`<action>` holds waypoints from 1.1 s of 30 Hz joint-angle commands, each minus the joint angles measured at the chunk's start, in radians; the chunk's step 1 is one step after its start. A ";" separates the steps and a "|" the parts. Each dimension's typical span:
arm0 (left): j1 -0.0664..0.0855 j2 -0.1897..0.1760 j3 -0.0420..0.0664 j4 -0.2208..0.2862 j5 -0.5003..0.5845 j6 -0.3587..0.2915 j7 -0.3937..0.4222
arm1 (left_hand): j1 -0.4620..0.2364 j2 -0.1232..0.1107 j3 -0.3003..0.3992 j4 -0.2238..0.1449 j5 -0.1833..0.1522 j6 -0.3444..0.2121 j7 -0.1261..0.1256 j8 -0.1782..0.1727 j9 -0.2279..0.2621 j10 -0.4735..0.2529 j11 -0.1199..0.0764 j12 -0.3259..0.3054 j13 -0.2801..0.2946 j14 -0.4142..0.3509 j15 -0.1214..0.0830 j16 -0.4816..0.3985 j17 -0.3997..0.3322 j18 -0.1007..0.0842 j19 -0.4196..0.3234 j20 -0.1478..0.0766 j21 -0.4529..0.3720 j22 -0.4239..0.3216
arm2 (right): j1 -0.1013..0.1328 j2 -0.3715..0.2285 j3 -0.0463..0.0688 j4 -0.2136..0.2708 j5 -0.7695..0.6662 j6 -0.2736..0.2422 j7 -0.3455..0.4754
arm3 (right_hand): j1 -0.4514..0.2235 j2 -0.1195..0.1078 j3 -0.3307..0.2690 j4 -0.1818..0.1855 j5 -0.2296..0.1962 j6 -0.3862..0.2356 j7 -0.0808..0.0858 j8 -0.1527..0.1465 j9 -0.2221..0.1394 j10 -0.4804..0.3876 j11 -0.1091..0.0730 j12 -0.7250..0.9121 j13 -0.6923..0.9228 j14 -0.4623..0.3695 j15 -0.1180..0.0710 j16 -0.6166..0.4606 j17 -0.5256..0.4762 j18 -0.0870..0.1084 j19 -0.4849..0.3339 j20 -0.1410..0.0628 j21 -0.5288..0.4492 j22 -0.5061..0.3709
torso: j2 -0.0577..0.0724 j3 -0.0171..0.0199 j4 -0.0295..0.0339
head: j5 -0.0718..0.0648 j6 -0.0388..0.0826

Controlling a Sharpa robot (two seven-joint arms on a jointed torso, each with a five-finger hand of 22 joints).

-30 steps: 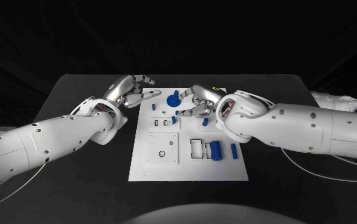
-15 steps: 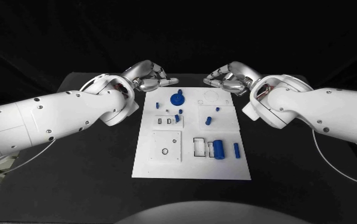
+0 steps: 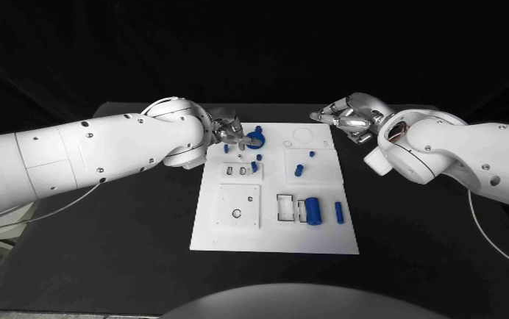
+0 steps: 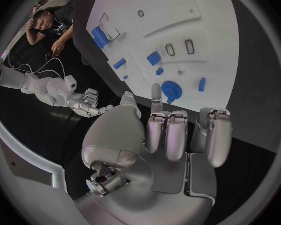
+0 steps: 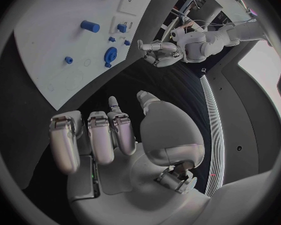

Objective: Assemble the parts on the task board

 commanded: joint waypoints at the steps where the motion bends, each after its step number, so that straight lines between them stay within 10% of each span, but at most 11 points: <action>1: 0.003 0.014 0.000 -0.006 0.035 0.161 -0.145 | 0.001 0.011 -0.006 0.001 0.007 0.007 0.001 -0.005 0.002 0.107 -0.008 0.003 0.263 0.104 -0.010 0.003 0.263 -0.007 0.107 -0.008 0.002 0.264 | -0.001 -0.006 -0.001 0.000 0.026 0.046 -0.024 | 0.001 0.008 0.002 0.007 0.005 0.000 0.006 0.006 0.001 0.105 0.009 0.003 0.263 0.104 0.004 0.004 0.263 -0.007 0.103 0.007 0.004 0.263 | 0.000 -0.0012 0.0020 | 0.000 -0.004; 33: -0.017 0.138 0.000 -0.114 0.119 0.203 -0.249 | -0.057 0.044 -0.045 0.001 0.023 0.030 -0.002 -0.056 0.033 0.107 -0.012 0.003 0.263 0.104 -0.015 0.003 0.263 -0.007 0.107 -0.013 0.002 0.264 | -0.006 -0.011 -0.004 -0.011 0.018 0.088 -0.078 | 0.008 0.008 0.001 0.004 0.007 -0.001 0.007 0.007 0.002 0.105 0.010 0.003 0.263 0.104 0.006 0.004 0.263 -0.007 0.103 0.009 0.004 0.263 | -0.001 -0.0005 0.0003 | -0.008 -0.014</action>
